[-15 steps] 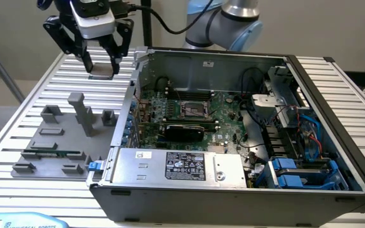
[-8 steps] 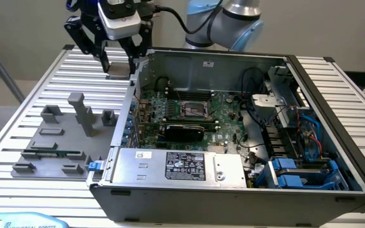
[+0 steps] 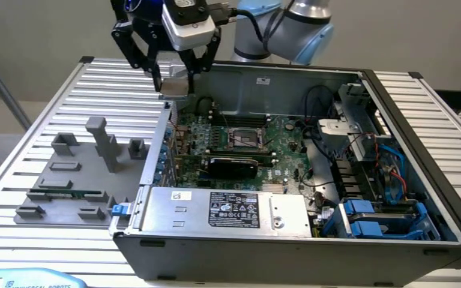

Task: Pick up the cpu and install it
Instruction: 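Pick up the cpu and move it towards the insertion slot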

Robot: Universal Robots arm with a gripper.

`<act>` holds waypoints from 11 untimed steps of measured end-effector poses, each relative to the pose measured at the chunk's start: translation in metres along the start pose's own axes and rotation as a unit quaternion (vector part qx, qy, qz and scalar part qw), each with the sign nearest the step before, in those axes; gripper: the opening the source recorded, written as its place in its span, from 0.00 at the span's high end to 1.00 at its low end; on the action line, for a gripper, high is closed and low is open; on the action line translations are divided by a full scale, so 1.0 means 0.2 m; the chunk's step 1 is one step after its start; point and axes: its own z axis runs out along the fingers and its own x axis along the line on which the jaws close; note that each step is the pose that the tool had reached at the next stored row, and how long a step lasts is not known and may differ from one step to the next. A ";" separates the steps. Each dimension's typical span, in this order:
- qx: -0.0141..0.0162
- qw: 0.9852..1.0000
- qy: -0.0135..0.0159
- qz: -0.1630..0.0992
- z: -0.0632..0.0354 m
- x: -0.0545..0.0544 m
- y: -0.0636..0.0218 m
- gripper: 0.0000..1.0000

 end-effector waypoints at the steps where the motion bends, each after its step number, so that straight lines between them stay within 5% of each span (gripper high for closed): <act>1: 0.000 1.000 0.000 0.000 0.001 -0.02 0.003 0.45; 11: 0.000 1.000 0.000 0.000 0.060 -0.23 0.096 0.45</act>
